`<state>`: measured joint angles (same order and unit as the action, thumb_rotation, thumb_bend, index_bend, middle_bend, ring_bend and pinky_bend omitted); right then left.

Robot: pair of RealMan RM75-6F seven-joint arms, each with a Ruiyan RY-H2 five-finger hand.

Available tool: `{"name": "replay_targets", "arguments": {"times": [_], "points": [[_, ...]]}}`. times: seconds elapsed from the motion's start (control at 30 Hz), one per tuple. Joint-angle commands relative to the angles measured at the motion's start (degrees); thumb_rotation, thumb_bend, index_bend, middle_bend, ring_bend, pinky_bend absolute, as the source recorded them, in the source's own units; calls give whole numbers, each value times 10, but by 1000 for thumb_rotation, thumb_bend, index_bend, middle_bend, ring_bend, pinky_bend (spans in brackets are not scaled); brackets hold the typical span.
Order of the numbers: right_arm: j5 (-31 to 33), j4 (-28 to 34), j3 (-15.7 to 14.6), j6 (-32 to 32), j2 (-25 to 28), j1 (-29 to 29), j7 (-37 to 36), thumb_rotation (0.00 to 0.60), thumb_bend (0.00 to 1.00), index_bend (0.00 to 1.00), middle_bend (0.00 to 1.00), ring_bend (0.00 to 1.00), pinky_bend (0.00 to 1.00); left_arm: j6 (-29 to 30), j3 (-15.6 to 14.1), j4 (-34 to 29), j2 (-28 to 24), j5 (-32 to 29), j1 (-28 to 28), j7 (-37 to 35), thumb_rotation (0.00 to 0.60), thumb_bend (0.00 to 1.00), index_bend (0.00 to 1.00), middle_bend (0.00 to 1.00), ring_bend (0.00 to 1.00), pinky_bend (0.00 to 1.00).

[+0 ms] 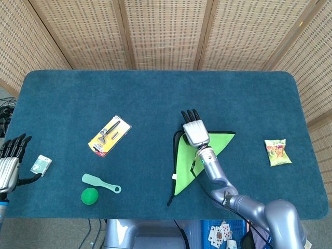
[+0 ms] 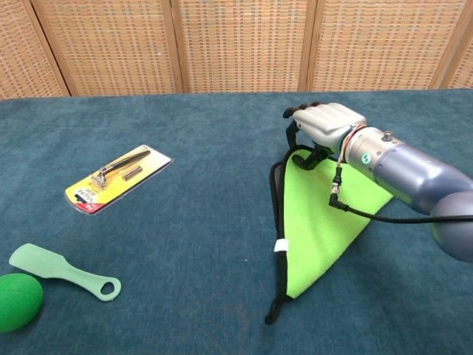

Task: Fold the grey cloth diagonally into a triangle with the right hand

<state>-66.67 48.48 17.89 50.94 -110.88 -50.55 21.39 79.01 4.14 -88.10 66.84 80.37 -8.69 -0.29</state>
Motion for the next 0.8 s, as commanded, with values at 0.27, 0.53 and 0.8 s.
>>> {"name": "replay_targets", "arguments": {"times": [0.27, 0.53, 0.8], "points": [[6, -36, 1, -15, -13, -14, -12, 600, 568, 578, 92, 0, 0, -9, 0, 4, 3, -4, -4, 2, 600, 56, 0, 0, 0, 0], [4, -51, 2, -18, -19, -22, -22, 600, 569, 577, 93, 0, 0, -12, -1, 3, 3, -6, -5, 5, 600, 56, 0, 0, 0, 0], [6, -62, 2, -23, -25, -29, -22, 600, 569, 578, 89, 0, 0, -12, -1, 4, 3, -7, -5, 4, 600, 57, 0, 0, 0, 0]]}}
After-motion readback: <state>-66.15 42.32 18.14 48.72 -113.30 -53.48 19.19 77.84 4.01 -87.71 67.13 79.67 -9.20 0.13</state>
